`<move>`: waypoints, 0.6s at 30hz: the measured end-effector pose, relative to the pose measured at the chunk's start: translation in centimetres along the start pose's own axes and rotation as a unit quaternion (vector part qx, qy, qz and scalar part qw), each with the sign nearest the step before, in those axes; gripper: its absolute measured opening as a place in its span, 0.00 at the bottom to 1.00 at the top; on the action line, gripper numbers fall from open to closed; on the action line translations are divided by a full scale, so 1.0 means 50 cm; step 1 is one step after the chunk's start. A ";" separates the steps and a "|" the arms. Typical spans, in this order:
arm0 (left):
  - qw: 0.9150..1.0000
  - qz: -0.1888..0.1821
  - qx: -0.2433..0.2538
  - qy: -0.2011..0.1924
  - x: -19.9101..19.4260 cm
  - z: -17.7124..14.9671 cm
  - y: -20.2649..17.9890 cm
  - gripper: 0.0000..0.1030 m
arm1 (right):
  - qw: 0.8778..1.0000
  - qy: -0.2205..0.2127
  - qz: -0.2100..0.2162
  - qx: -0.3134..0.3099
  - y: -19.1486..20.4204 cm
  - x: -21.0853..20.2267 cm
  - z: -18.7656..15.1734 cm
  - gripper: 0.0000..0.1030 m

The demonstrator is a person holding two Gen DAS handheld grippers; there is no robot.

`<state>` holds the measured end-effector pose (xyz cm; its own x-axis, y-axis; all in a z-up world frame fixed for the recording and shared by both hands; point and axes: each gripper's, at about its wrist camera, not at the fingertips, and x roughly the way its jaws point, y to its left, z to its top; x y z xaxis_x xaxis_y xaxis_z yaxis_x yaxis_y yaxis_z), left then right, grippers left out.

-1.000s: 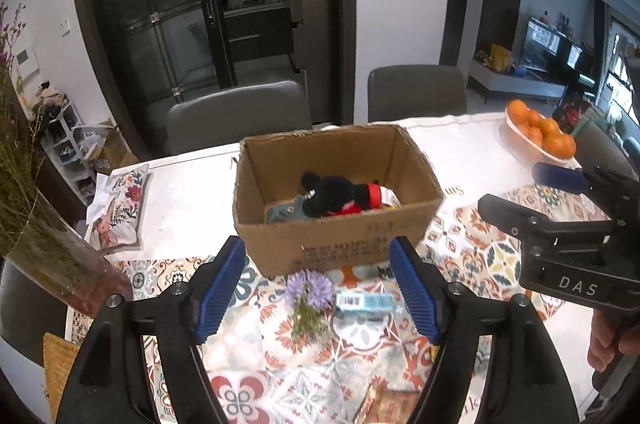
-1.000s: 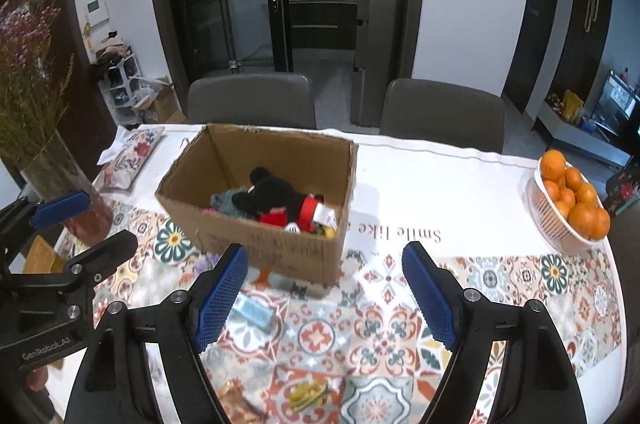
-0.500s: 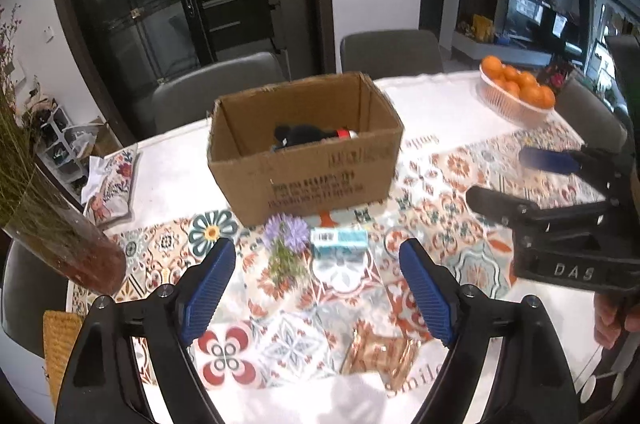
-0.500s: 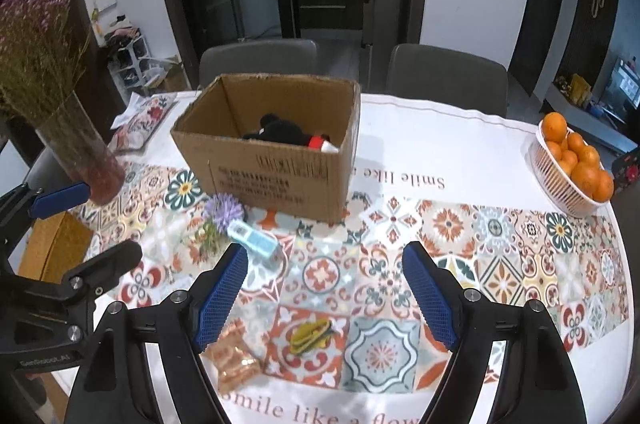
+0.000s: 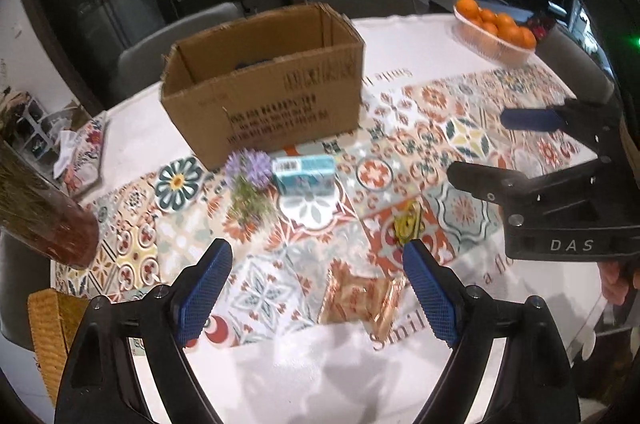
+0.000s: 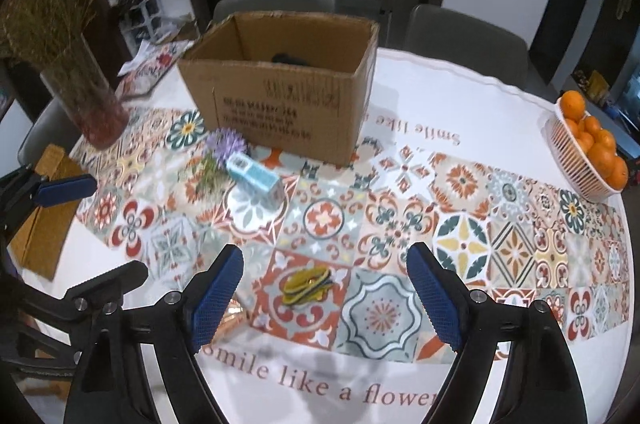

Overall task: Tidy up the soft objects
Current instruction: 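Grasp the gold biscuit packet with the left tool while the right tool grasps the yellow-blue band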

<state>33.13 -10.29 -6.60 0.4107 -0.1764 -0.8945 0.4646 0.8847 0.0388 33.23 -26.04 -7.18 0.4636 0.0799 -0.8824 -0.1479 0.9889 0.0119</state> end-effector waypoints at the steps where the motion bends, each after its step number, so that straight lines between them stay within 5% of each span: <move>1: 1.000 -0.002 0.005 0.007 0.007 -0.006 -0.004 0.85 | 1.000 0.004 0.003 -0.005 0.001 0.005 -0.004 0.82; 18: 0.989 -0.071 0.032 0.126 0.139 -0.057 -0.042 0.85 | 0.994 0.091 0.029 -0.060 -0.003 0.114 -0.062 0.82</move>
<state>32.76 -12.15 -14.19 0.1327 -0.1773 -0.9752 0.5551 0.8284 -0.0750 33.20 -26.10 -13.66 0.2876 0.1025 -0.9522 -0.2778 0.9605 0.0195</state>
